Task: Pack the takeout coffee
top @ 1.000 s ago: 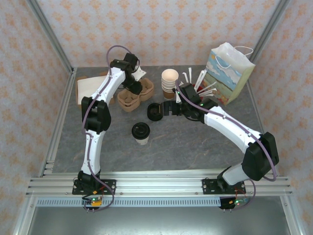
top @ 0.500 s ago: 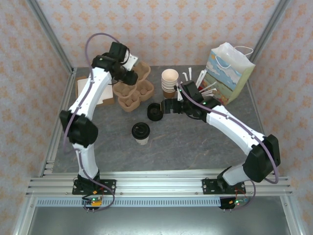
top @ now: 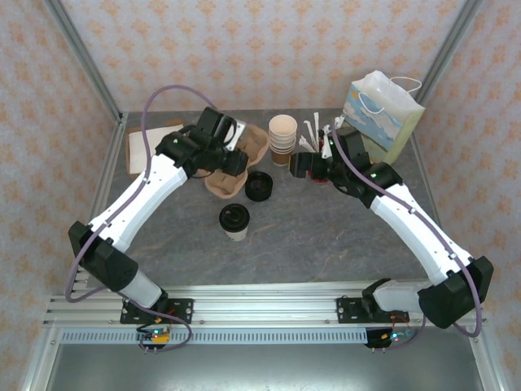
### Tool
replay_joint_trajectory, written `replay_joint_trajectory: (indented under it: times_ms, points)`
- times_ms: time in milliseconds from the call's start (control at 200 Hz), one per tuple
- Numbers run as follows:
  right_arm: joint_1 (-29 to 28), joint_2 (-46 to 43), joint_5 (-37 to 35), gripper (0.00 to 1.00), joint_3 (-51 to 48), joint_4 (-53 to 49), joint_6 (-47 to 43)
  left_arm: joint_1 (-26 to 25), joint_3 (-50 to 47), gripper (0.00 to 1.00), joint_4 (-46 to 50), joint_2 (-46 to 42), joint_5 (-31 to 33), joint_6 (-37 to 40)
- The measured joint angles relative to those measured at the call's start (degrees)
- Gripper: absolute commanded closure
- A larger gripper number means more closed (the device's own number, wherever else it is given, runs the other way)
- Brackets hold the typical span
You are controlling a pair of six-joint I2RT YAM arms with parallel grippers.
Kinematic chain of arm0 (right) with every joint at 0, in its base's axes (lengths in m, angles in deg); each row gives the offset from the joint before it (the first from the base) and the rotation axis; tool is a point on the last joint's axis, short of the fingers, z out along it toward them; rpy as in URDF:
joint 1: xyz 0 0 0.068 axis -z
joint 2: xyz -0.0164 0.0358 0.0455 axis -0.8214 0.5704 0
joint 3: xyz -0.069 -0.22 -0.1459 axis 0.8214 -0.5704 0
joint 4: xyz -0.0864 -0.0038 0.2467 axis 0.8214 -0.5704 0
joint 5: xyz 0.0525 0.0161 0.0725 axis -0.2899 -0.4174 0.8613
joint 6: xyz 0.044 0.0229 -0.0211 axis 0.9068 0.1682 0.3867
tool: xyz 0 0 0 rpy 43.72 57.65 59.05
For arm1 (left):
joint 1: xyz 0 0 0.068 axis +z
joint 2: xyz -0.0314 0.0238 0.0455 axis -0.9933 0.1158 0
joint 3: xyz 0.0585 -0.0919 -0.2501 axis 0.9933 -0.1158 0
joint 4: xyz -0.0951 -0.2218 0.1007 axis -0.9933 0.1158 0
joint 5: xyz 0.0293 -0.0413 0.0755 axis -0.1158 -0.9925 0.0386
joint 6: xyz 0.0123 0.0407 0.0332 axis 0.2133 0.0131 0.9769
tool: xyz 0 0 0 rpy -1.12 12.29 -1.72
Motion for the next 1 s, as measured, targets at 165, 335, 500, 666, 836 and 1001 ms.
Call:
replay_joint_trajectory:
  times_ms: [165, 335, 500, 666, 836, 1001]
  points:
    - [0.28, -0.02, -2.49, 0.02, 0.17, -1.46, -0.9, -1.73, -5.66, 0.65, -0.85, -6.6, 0.81, -2.95]
    - [5.46, 0.28, -3.91, 0.02, 6.19, -3.82, -2.12, -1.77, -7.32, 0.65, -2.62, -10.03, 0.46, -5.09]
    - [14.14, 2.23, -5.01, 0.02, 16.9, -4.13, -2.16, -1.88, -7.58, 0.65, -4.52, -10.1, -0.9, -6.84]
    - [21.79, 7.54, -5.92, 0.01, 27.63, -5.27, -2.01, -2.8, -7.58, 0.66, -6.08, -10.08, -1.88, -8.52]
    - [28.96, 16.94, -6.01, 0.02, 37.42, -7.13, -0.11, -3.69, -7.58, 0.66, -6.97, -9.75, -2.29, -9.84]
    - [34.6, 28.17, -6.27, 0.02, 47.01, -10.93, 1.36, -5.27, -7.58, 0.66, -7.54, -8.41, -2.58, -10.01]
